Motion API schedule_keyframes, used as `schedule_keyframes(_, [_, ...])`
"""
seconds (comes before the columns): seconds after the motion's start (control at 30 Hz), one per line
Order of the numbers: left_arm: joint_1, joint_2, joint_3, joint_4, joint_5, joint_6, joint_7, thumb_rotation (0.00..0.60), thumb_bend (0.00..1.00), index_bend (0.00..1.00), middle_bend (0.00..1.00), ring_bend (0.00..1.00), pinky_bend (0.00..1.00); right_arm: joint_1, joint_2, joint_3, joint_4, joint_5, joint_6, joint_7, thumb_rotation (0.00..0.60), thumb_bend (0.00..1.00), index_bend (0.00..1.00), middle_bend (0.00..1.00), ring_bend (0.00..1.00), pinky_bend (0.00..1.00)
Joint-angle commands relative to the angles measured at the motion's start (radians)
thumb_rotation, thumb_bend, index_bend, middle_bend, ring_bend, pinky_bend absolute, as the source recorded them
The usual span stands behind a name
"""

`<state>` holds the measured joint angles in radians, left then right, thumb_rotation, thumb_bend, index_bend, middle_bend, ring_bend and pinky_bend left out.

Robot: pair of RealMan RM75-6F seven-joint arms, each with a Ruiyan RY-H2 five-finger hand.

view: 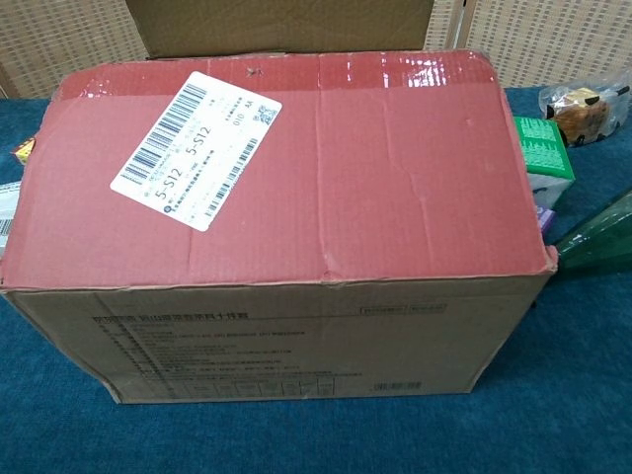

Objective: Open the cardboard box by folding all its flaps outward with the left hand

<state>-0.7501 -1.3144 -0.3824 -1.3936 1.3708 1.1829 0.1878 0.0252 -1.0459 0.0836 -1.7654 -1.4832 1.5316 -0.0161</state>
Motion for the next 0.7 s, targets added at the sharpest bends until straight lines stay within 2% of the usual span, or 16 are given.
schedule_keyframes(0.03, [-0.057,-0.008,-0.028,0.061,-0.026,-0.052,0.024,0.6,0.06,0.0,0.0,0.0,0.06,0.0,0.001,0.001,0.0,0.005,-0.002,0.002,0.6,0.08,0.0,0.0,0.0,0.09])
schedule_keyframes(0.23, [-0.177,-0.048,-0.063,0.169,-0.085,-0.167,0.077,0.6,0.06,0.0,0.0,0.0,0.07,0.003,0.003,0.006,-0.003,0.014,-0.005,0.003,0.6,0.08,0.0,0.0,0.0,0.09])
schedule_keyframes(0.43, [-0.251,-0.13,-0.067,0.28,-0.147,-0.234,0.082,0.6,0.06,0.0,0.0,0.0,0.07,0.008,-0.001,0.008,0.003,0.021,-0.016,-0.005,0.6,0.08,0.0,0.0,0.0,0.09])
schedule_keyframes(0.57, [-0.261,-0.153,-0.052,0.303,-0.144,-0.235,0.054,0.6,0.06,0.0,0.0,0.0,0.07,0.011,-0.002,0.012,0.007,0.027,-0.018,-0.005,0.6,0.08,0.0,0.0,0.0,0.09])
schedule_keyframes(0.7, [-0.251,-0.135,-0.018,0.269,-0.122,-0.252,0.007,0.6,0.06,0.0,0.0,0.0,0.07,0.01,-0.002,0.012,0.011,0.032,-0.019,-0.007,0.6,0.08,0.0,0.0,0.0,0.09])
